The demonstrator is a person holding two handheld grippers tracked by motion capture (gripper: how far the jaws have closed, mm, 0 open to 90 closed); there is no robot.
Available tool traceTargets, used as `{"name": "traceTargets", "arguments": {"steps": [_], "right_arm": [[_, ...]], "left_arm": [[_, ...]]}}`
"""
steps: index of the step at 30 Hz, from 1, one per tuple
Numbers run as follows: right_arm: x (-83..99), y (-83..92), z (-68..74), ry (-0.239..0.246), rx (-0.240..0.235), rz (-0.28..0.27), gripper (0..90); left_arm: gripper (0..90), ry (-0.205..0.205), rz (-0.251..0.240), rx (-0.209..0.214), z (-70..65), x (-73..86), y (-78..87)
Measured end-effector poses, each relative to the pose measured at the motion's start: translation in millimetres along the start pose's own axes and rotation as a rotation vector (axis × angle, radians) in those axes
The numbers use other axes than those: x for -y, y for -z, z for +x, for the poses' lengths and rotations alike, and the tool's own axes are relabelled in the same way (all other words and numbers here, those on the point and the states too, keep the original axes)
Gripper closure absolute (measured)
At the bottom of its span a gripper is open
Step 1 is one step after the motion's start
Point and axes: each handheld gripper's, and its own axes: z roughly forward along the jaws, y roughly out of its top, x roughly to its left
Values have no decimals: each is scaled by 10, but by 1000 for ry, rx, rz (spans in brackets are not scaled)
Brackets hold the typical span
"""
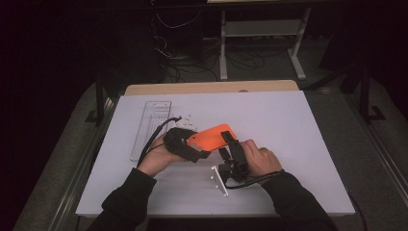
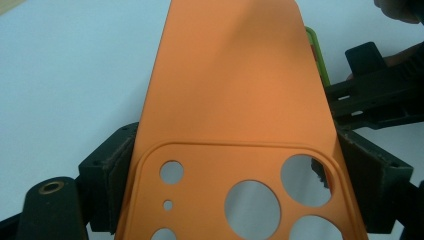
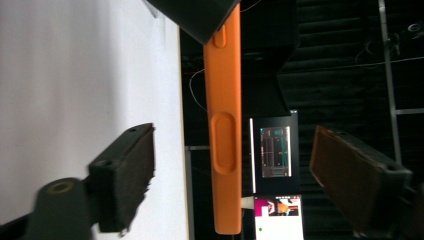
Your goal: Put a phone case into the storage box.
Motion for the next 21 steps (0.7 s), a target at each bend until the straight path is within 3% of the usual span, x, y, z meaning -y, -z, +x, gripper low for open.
{"name": "traceTargets", "arguments": {"steps": [7, 21], "right_arm": [[4, 17, 40, 32, 13, -5, 309], [-7, 31, 67, 37, 9, -18, 565]], "left_arm": [[152, 4, -7, 4, -11, 0, -2], [152, -7, 5, 12, -45, 0, -38]]}}
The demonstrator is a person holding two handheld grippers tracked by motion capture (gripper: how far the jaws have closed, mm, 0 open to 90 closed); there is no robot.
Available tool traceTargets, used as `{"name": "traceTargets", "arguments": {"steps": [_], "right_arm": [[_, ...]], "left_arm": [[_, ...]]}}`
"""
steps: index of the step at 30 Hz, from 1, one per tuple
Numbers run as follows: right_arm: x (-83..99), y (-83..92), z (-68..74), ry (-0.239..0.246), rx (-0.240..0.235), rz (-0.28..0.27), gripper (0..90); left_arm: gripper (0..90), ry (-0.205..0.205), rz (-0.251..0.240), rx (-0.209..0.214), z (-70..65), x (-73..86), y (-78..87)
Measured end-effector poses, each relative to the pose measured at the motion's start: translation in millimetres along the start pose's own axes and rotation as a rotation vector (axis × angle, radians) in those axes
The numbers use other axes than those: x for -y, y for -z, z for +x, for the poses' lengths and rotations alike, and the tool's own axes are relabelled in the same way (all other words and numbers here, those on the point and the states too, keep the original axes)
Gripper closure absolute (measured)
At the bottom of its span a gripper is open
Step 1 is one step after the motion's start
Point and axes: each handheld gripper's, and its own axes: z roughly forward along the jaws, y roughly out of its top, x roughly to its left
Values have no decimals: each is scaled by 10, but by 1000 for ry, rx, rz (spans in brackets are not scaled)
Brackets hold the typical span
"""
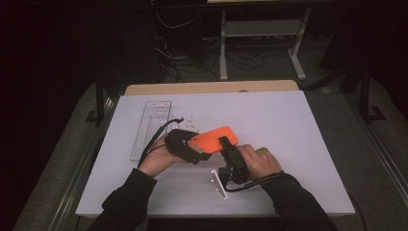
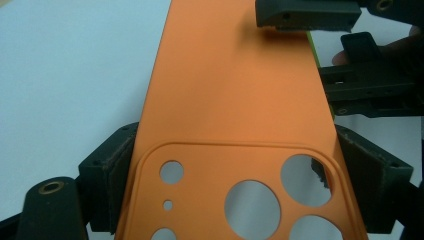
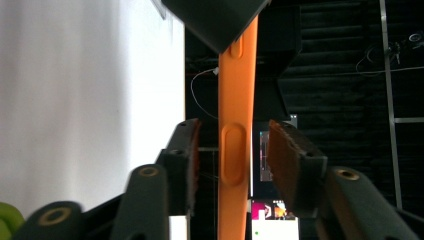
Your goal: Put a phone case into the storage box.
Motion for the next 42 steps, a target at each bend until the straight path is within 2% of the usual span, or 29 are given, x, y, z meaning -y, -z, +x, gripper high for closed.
{"name": "traceTargets", "arguments": {"steps": [6, 14, 17, 24, 26, 29, 31, 32, 33, 35, 38, 39, 41, 42], "right_arm": [[-12, 18, 4, -1, -2, -12, 658], [-17, 17, 5, 6, -11, -12, 724], [-7, 22, 8, -6, -17, -11, 752], [-20, 25, 0, 33, -17, 0, 778], [-23, 27, 6, 22, -26, 2, 787], [-29, 21, 25, -2, -11, 3, 805], [-34, 34, 3, -9, -25, 14, 814], [-32, 32, 2, -12, -13, 8, 816], [-31, 29, 1, -17, -5, 4, 817], [-31, 39, -16, -19, -25, 13, 819], [-29, 41, -15, -27, -21, 11, 819], [-29, 42, -17, -28, -16, 11, 819], [-23, 39, -28, -18, -15, 10, 820], [-21, 42, -25, -32, -15, 12, 819]], "left_arm": [[152, -2, 1, 5, -5, -1, -7], [152, -6, 5, 11, -17, -2, -15], [152, 1, 1, 17, -22, -3, -18], [151, 0, 9, 19, -15, -3, -17], [150, -3, 17, 19, -12, 0, -23], [149, 3, 14, 25, -8, 0, -24], [148, 10, 5, 35, -8, -1, -20], [147, 6, 2, 37, 1, -2, -20], [146, 11, -1, 38, 1, -2, -19], [143, 32, -9, 49, 3, 4, -26], [139, 38, -21, 58, 13, 14, -24], [136, 12, -20, 53, 24, 16, -13], [118, 21, -34, 39, -11, 17, -23], [88, 6, -15, 38, 8, 14, -16]]}}
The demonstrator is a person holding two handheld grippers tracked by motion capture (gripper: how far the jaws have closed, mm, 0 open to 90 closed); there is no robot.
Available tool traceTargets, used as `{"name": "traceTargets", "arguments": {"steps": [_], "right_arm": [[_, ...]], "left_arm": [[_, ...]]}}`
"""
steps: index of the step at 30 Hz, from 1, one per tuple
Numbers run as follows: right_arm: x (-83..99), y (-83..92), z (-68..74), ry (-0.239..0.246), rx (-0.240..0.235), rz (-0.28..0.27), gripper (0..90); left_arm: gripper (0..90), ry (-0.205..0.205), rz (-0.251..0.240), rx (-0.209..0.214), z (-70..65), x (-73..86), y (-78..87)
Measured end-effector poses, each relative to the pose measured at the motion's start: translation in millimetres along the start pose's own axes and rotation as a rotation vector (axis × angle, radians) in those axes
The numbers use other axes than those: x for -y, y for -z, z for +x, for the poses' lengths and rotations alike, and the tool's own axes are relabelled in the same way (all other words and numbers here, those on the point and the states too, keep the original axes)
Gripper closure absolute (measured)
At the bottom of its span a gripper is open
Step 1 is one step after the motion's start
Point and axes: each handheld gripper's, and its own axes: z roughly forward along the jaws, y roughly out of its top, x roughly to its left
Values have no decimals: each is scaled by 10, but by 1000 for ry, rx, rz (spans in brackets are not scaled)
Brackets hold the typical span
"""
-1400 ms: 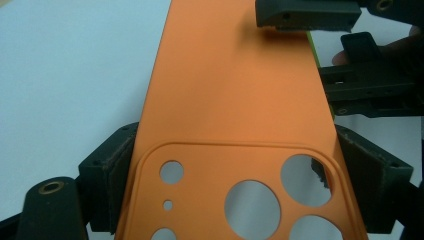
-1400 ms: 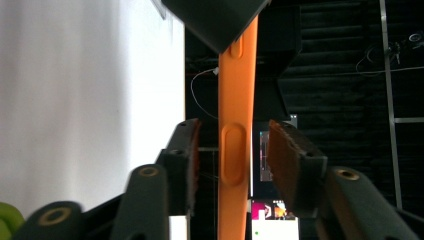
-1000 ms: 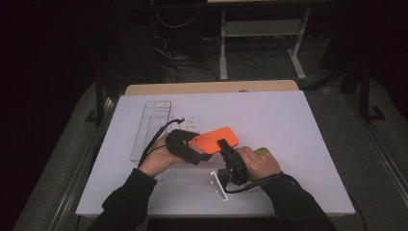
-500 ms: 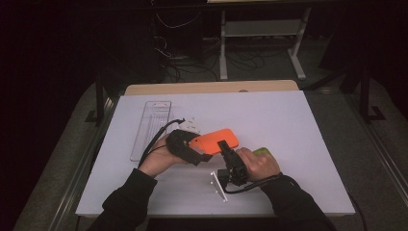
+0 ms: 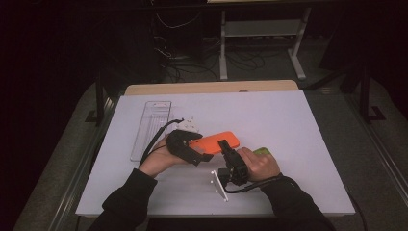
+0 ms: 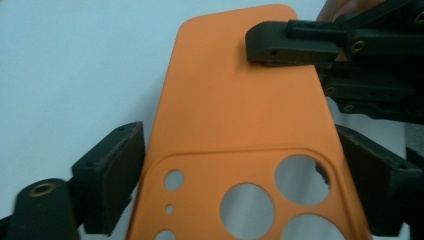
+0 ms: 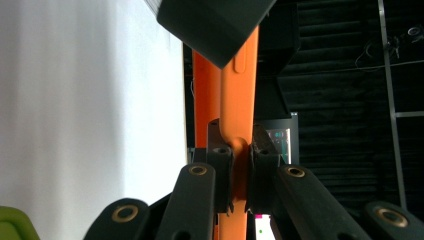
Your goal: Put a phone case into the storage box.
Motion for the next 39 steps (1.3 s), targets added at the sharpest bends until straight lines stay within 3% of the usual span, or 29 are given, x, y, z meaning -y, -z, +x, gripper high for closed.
{"name": "traceTargets", "arguments": {"steps": [3, 5, 7, 13, 16, 20, 23, 25, 29, 31, 36, 37, 38, 39], "right_arm": [[9, -1, 4, -13, -20, 11, 819], [19, -6, -4, -4, -24, 9, 818], [27, -13, 2, -23, -23, 13, 818], [84, -27, -37, -24, -17, 34, 813], [113, -38, -52, -66, -27, 43, 813], [167, -57, -83, -138, -37, 67, 813], [222, -74, -129, -183, -92, 73, 812], [244, -88, -150, -261, -102, 80, 813], [287, -100, -203, -317, -139, 90, 812], [307, -107, -224, -343, -151, 94, 812], [345, -115, -268, -417, -163, 97, 811], [354, -117, -280, -439, -172, 103, 812], [344, -105, -278, -502, -192, 116, 811], [358, -111, -289, -515, -193, 115, 811]], "left_arm": [[1, 3, -3, 7, 7, 2, 0], [0, 13, -22, 25, 7, 4, 12], [0, -3, -27, 30, 17, 3, 42], [0, -6, -33, 25, 56, 16, 113], [0, 6, -50, 29, 62, 20, 149], [0, -12, -47, 8, 112, 30, 209], [0, -6, -51, -1, 131, 36, 231], [0, -16, -55, -7, 144, 34, 237], [0, 6, -73, -11, 129, 35, 229], [0, -17, -58, -10, 143, 34, 236], [0, -5, -59, -15, 133, 36, 228], [0, -3, -59, -16, 135, 37, 228], [0, -4, -58, -17, 136, 37, 230], [0, 5, -65, -20, 129, 38, 227]]}}
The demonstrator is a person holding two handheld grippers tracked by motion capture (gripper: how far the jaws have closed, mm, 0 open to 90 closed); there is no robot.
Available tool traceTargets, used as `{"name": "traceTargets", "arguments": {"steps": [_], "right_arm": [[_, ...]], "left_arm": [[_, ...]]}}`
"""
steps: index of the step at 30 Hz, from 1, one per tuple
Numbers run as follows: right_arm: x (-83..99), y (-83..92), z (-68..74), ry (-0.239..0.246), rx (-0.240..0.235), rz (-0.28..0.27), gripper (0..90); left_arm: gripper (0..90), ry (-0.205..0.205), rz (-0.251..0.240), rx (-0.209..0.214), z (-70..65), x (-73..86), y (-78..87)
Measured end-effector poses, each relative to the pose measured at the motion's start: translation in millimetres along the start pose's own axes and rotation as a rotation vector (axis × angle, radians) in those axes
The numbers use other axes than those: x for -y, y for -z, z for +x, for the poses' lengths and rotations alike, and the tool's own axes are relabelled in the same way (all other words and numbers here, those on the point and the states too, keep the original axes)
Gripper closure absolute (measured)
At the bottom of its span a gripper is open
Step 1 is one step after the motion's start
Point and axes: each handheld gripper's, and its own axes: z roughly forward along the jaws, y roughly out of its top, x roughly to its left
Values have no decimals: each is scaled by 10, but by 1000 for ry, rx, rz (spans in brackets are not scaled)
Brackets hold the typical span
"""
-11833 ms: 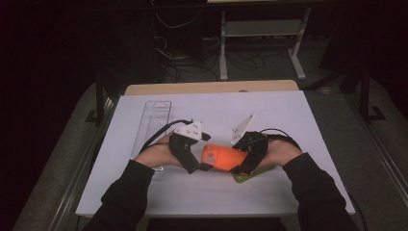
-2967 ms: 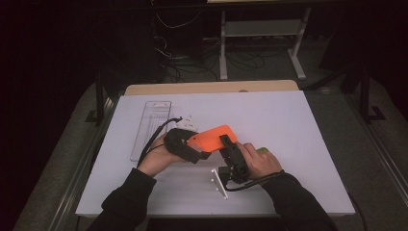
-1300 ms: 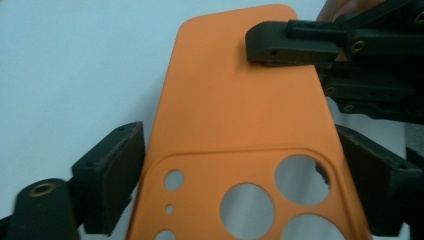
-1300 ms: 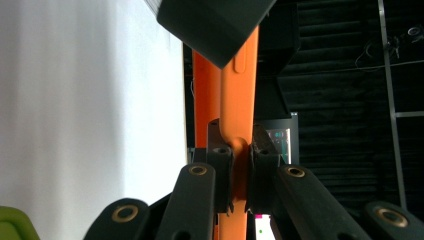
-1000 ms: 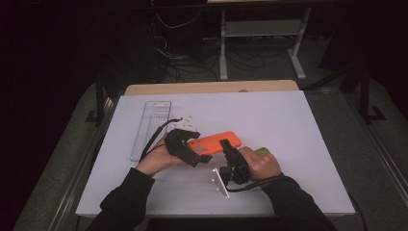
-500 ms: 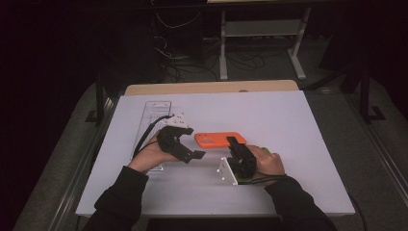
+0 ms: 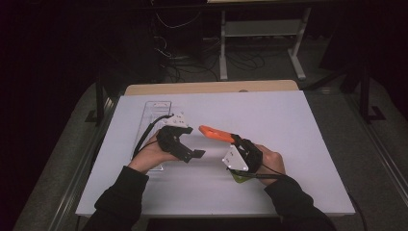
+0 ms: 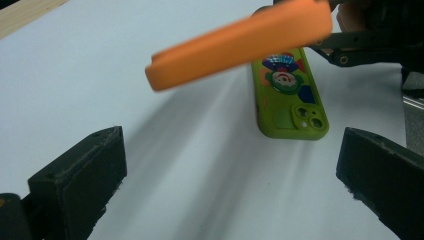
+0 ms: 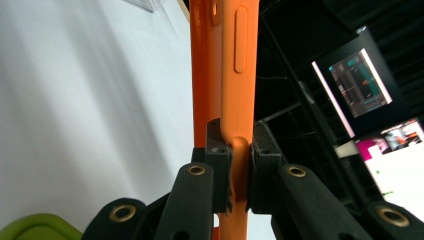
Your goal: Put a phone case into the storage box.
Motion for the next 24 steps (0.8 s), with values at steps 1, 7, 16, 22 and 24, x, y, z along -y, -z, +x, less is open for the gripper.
{"name": "traceTargets", "arguments": {"steps": [1, 7, 16, 22, 24], "right_arm": [[5, -3, -19, -19, -9, 1, 811], [31, -10, -105, -159, -48, 4, 811], [75, -39, -196, -292, -116, 9, 810], [81, -63, -211, -435, -182, 23, 809], [97, -77, -234, -487, -218, 36, 808]], "left_arm": [[0, -6, 1, 0, 5, -2, 3], [0, -22, 12, -6, 17, -6, 7], [0, -26, 26, -8, 5, -4, -20], [0, -18, 31, -12, -3, -2, -25], [0, -18, 30, -12, -2, -1, -24]]}}
